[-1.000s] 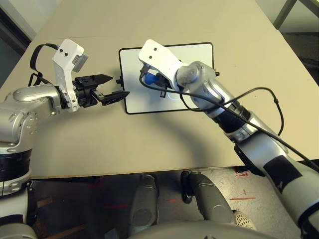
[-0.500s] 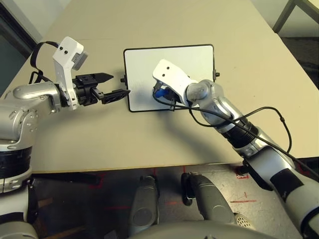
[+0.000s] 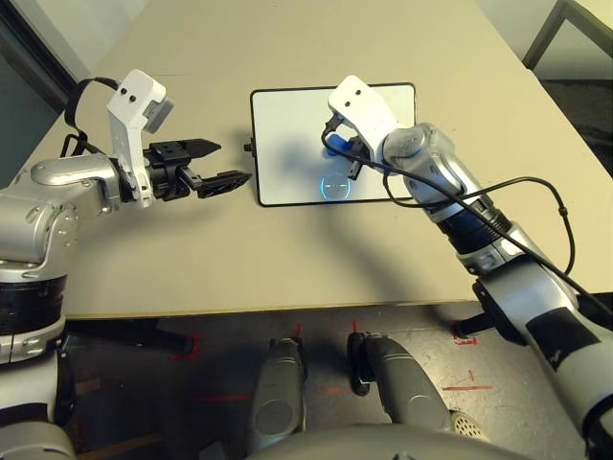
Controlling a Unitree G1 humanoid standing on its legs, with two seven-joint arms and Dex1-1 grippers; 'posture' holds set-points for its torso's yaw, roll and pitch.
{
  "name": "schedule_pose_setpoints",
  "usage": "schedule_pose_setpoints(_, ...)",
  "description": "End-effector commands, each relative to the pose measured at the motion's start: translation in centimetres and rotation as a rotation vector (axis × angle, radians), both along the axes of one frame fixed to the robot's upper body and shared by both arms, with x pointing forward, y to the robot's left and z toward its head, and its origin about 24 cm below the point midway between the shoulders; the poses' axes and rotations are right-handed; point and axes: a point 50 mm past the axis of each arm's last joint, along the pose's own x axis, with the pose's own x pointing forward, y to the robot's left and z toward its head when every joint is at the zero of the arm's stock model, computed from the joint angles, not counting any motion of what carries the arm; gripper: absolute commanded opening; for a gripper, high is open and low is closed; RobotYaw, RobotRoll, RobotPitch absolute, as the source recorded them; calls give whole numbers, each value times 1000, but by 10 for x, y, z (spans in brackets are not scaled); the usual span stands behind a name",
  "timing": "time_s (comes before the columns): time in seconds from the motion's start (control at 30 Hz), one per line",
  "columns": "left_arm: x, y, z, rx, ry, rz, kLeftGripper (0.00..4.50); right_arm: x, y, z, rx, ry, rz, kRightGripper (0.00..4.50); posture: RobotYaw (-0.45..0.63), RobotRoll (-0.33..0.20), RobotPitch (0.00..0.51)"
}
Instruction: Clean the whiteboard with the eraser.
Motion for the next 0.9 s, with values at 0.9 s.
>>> schedule_pose_setpoints(0.9, 21, 99, -26, -261, -475, 719, 4500, -15, -153, -5, 529, 204, -814, 573, -21, 0, 123)
